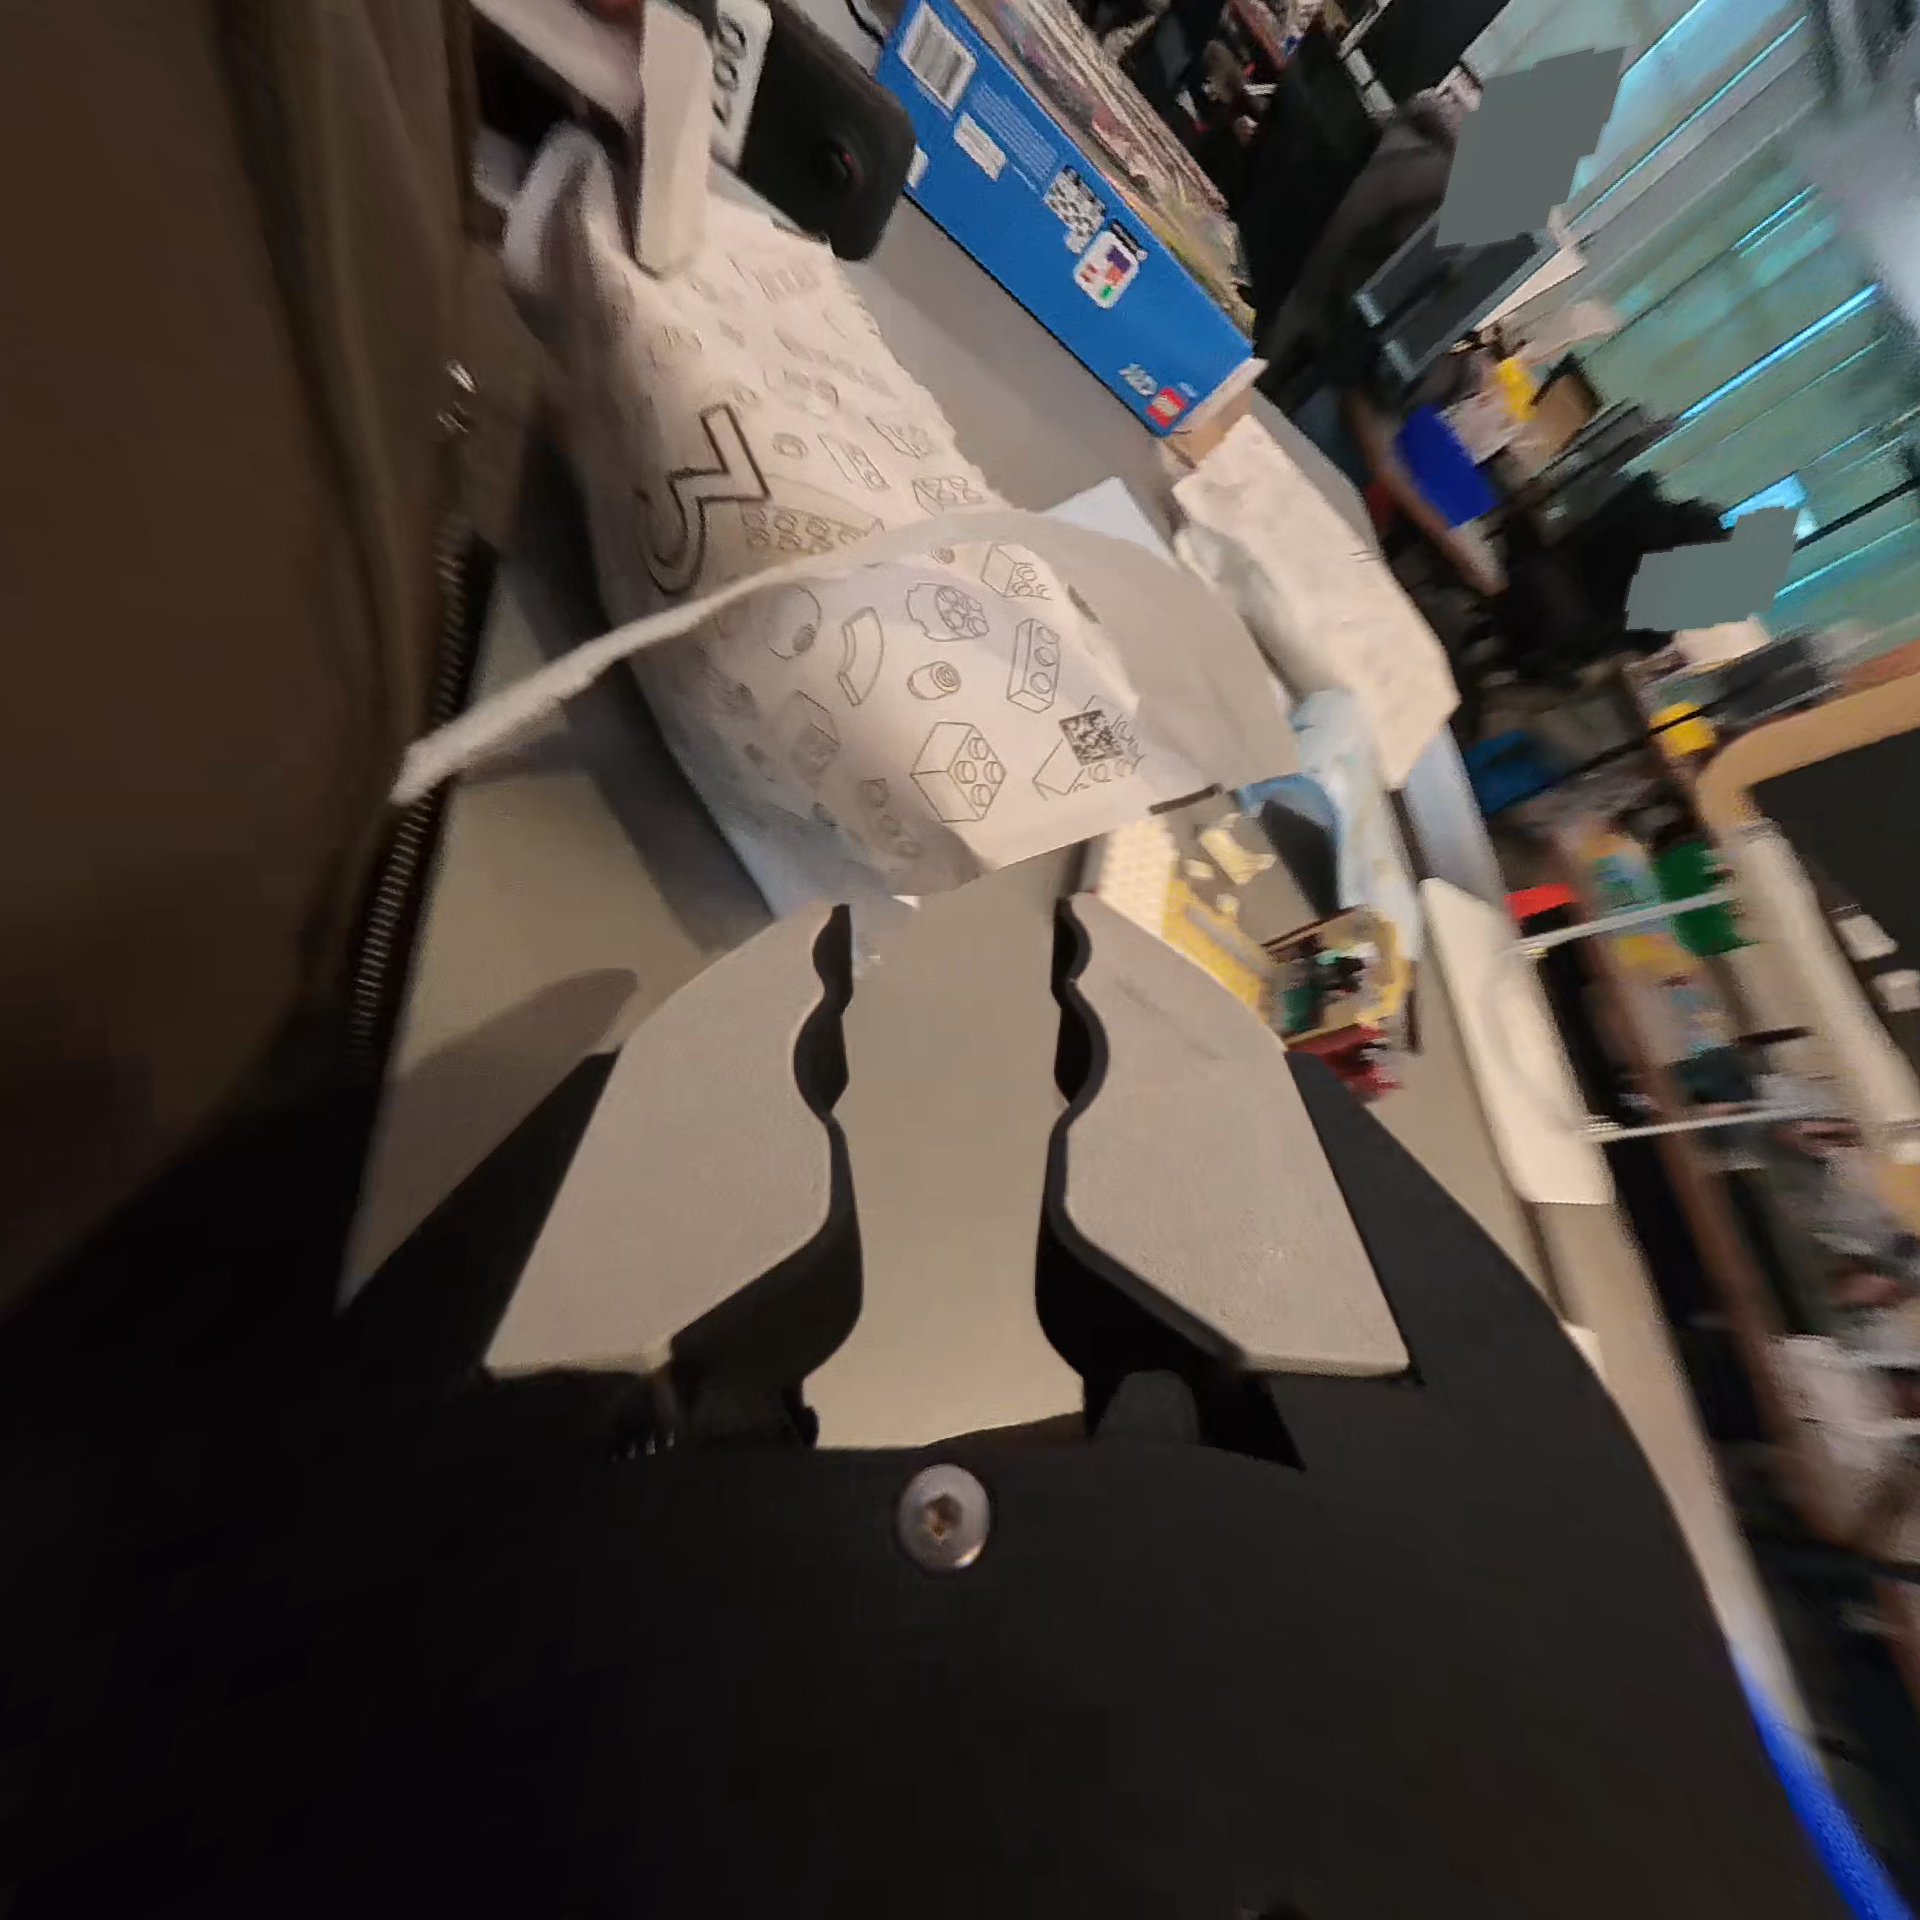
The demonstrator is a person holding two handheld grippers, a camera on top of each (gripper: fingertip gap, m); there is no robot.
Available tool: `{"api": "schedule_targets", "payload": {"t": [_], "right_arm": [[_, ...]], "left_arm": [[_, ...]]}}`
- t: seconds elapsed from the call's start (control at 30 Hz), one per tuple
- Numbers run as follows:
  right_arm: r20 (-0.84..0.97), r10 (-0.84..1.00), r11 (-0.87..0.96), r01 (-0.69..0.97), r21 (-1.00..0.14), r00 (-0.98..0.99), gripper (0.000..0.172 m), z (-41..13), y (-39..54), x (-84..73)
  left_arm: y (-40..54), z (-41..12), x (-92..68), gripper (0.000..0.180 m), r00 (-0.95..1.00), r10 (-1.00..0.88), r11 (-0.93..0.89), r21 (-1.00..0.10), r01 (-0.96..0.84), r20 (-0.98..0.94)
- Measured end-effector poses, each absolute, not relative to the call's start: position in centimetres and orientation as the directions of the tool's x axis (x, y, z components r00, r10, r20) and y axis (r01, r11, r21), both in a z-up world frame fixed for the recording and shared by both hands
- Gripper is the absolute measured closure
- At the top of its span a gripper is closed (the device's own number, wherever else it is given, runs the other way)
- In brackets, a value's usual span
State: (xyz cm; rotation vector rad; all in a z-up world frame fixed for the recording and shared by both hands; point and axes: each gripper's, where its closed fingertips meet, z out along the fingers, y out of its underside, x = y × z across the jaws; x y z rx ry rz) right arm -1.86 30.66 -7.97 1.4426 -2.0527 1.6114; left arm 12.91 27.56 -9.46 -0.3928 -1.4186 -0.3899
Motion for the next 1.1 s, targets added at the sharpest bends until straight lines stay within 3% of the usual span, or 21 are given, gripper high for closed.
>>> {"api": "schedule_targets", "payload": {"t": [0.27,0.47,0.63,0.77,0.93,1.03,1.1], "right_arm": [[0.79,-0.558,-0.194,-0.885,-0.422,-0.255,0.119,-7.6,27.6,-0.1],[0.714,-0.661,-0.133,-0.9,-0.416,-0.232,0.11,-8.3,25.9,0.8],[0.561,-0.799,-0.03,-0.917,-0.397,-0.217,0.155,-10.3,25.6,1.0],[0.449,-0.861,0.038,-0.909,-0.416,-0.241,0.165,-10.3,25.0,1.2],[0.319,-0.898,0.138,-0.883,-0.448,-0.302,0.169,-10.5,24.0,1.2],[0.236,-0.913,0.194,-0.862,-0.469,-0.334,0.169,-10.5,23.4,1.4],[0.175,-0.917,0.239,-0.842,-0.483,-0.36,0.169,-10.5,23.0,1.6]], "left_arm": [[27.6,-9.5,12.1,0.18,0.12,-0.057,0.875,-0.008,0.484,0.991],[27.7,-9.5,12.0,0.18,0.134,-0.057,0.871,-0.017,0.492,0.989],[27.9,-9.5,12.0,0.18,0.144,-0.02,0.86,-0.056,0.507,0.989],[26.9,-9.2,12.6,0.174,0.156,0.166,0.843,-0.222,0.49,0.974],[23.5,-8.4,14.5,0.128,0.061,0.59,0.713,-0.555,0.428,0.805],[22.6,-6.8,15.4,0.125,0.066,0.785,0.543,-0.736,0.403,0.616],[23.6,-6.9,15.7,0.129,0.115,0.85,0.413,-0.785,0.461,0.514]]}}
